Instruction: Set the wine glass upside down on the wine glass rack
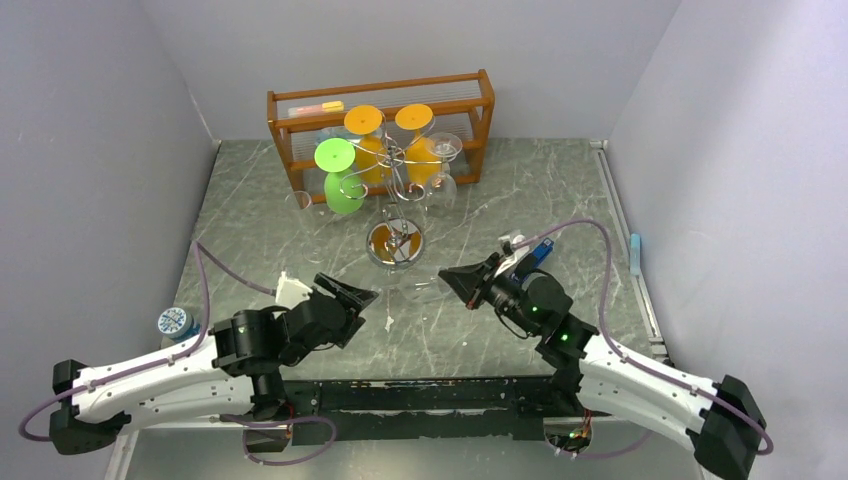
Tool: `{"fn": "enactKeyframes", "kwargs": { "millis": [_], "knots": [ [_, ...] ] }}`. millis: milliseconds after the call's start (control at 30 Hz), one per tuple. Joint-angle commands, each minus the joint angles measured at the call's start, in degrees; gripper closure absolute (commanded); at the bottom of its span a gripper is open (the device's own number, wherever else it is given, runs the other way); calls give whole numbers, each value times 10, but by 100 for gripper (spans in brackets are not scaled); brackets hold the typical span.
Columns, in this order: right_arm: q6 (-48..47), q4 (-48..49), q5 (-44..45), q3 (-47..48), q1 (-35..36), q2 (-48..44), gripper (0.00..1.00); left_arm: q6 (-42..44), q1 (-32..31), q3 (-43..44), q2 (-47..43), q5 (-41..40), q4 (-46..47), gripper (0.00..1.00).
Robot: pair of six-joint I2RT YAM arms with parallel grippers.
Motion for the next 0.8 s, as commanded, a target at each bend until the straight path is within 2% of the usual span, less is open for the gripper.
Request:
{"fn": "enactKeyframes", "kwargs": {
  "millis": [0, 100, 267, 467, 600, 767],
  "knots": [
    [-61, 115, 58, 7, 58, 30, 100, -71, -2, -7, -12, -45, -39, 35],
    [-80, 150, 73, 10, 93, 49, 100, -103, -2, -4, -12, -73, -71, 39],
    [-93, 170, 49, 24, 120, 68, 100, -146, -2, -4, -15, -100, -121, 38],
    [-104, 197, -8, 24, 131, 93, 100, -152, -2, -17, -37, -113, -106, 38],
    [-117, 229, -3, 18, 141, 116, 100, -163, -2, -13, -41, -112, -118, 35],
    [-133, 270, 17, 23, 149, 154, 100, -182, -2, -12, -37, -107, -134, 27]
  ]
}}
